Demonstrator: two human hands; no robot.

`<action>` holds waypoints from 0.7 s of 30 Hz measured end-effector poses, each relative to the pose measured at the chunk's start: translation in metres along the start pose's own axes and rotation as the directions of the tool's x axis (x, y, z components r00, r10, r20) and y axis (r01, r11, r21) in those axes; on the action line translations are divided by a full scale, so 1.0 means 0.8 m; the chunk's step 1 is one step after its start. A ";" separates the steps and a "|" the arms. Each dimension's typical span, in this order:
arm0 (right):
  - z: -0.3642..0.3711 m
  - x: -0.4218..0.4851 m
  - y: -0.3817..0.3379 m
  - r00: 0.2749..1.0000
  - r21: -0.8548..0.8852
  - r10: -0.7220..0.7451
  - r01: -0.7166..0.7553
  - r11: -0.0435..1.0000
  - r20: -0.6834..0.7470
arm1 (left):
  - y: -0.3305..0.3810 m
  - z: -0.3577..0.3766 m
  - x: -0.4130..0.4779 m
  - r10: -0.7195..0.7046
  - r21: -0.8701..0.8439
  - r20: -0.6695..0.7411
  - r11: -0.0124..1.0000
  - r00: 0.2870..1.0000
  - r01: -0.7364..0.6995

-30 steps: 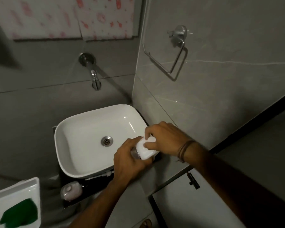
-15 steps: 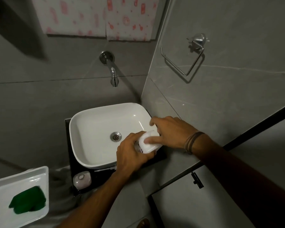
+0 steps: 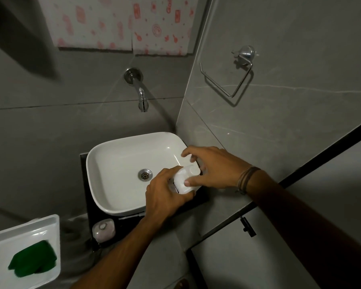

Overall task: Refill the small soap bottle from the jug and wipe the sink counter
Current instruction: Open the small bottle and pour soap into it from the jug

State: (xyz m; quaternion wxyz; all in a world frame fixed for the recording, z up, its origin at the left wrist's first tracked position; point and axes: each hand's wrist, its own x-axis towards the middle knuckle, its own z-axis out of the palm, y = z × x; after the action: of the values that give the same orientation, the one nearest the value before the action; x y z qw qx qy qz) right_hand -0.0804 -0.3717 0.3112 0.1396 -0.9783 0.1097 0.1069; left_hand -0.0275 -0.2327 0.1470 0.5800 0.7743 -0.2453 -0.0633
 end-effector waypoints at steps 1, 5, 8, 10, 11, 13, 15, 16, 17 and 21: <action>0.000 0.001 -0.002 1.000 -0.055 0.025 -0.025 0.998 -0.013 | 0.000 0.000 0.000 0.006 0.007 -0.002 1.000 1.000 -0.006; 0.007 -0.003 0.002 0.999 0.014 -0.030 0.030 0.999 -0.016 | 0.001 0.001 -0.002 0.001 -0.001 0.000 1.000 1.000 -0.001; 0.008 -0.004 0.002 0.998 -0.010 0.021 -0.022 1.000 -0.051 | -0.003 0.003 -0.001 -0.006 0.023 0.014 1.000 1.000 0.005; 0.010 -0.002 0.004 0.997 -0.074 0.026 -0.032 0.997 -0.078 | -0.005 0.004 -0.001 -0.005 0.032 0.021 0.999 1.000 0.005; 0.011 -0.003 0.005 0.997 -0.046 -0.001 -0.002 0.999 -0.071 | -0.006 0.005 -0.001 -0.004 0.031 0.026 0.999 1.000 0.003; 0.012 -0.006 0.007 0.998 0.066 -0.028 0.032 0.997 -0.057 | -0.005 0.006 -0.001 -0.005 0.028 0.024 1.000 1.000 0.004; 0.017 -0.007 0.010 0.996 0.056 0.030 -0.026 0.998 -0.080 | -0.004 0.006 -0.002 0.003 0.026 0.016 1.000 1.000 -0.003; 0.019 -0.006 0.012 0.994 0.001 0.064 -0.064 0.998 -0.094 | -0.004 0.006 -0.003 0.007 0.034 0.018 0.999 1.000 -0.008; 0.021 -0.005 0.014 0.991 -0.036 0.070 -0.075 0.997 -0.110 | -0.004 0.006 -0.003 0.011 0.043 0.022 0.999 1.000 -0.012; 0.022 -0.012 0.022 0.980 0.045 -0.094 0.103 0.994 -0.173 | -0.003 0.010 -0.004 0.025 0.033 0.036 0.999 0.999 -0.026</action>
State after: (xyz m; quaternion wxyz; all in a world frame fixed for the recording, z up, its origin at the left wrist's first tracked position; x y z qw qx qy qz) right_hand -0.0967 -0.3814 0.2927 0.1612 -0.9839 0.0756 0.0128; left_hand -0.0327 -0.2379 0.1417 0.5630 0.7795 -0.2665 -0.0657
